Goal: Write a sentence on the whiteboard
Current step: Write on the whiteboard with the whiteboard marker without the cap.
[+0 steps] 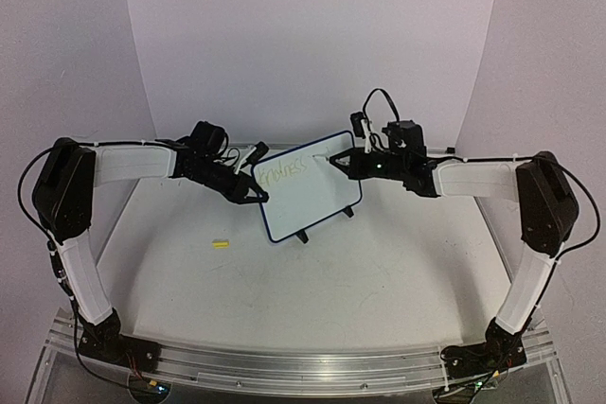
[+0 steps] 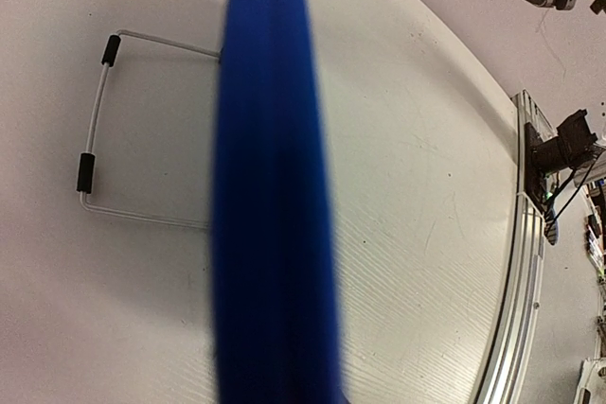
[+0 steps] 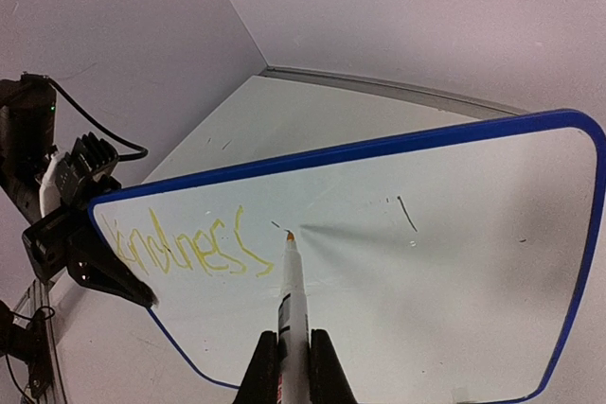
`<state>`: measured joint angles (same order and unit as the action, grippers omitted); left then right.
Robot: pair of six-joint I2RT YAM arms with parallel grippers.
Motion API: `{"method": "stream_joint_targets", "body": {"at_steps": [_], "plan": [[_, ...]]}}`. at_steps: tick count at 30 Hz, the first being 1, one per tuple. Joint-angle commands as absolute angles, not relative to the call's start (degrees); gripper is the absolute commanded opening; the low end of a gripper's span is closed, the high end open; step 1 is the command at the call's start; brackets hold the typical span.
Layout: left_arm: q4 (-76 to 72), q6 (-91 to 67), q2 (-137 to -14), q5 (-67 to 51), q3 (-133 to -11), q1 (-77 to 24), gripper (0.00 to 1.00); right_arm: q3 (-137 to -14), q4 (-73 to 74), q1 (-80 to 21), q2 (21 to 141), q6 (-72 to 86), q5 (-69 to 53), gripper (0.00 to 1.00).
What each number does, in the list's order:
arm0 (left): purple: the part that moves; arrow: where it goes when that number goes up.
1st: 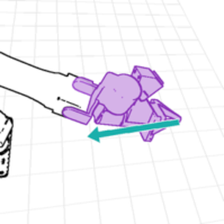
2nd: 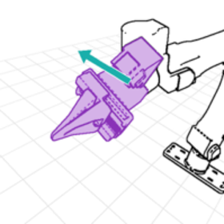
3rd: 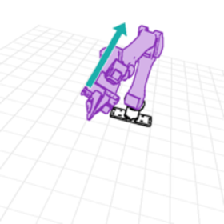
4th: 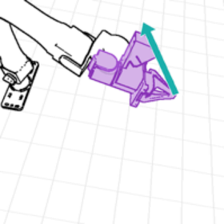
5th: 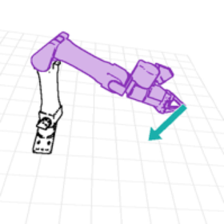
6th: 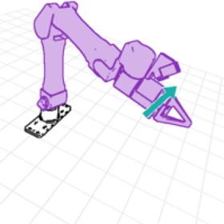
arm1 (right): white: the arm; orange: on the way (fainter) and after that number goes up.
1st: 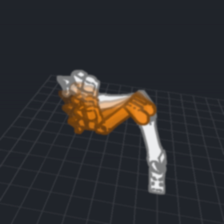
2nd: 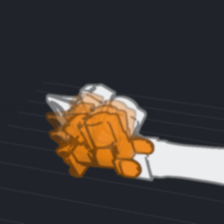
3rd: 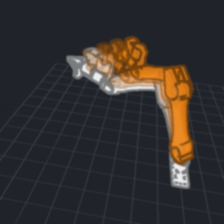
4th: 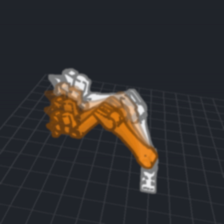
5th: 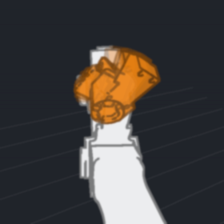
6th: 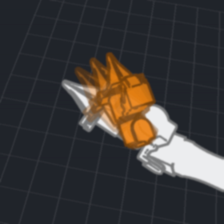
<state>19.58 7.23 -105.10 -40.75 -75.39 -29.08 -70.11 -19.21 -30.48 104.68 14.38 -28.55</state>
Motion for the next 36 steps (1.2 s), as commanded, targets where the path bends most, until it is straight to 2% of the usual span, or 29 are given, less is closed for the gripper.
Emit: {"method": "stream_joint_targets", "body": {"at_steps": [1,17,36], "plan": [[23.7,8.7,-105.7,-43.2,-77.4,-29.9,0.00,-72.7,-20.1,-30.8,106.2,13.9,-29.3,0.00],[23.7,8.7,-105.6,-43.2,-77.5,-29.9,0.00,-72.2,-20.9,-30.9,106.8,15.8,-22.6,0.00],[23.9,8.6,-105.3,-42.7,-77.7,-29.9,0.00,-67.5,-23.5,-30.9,101.6,16.9,-22.5,0.00]]}}
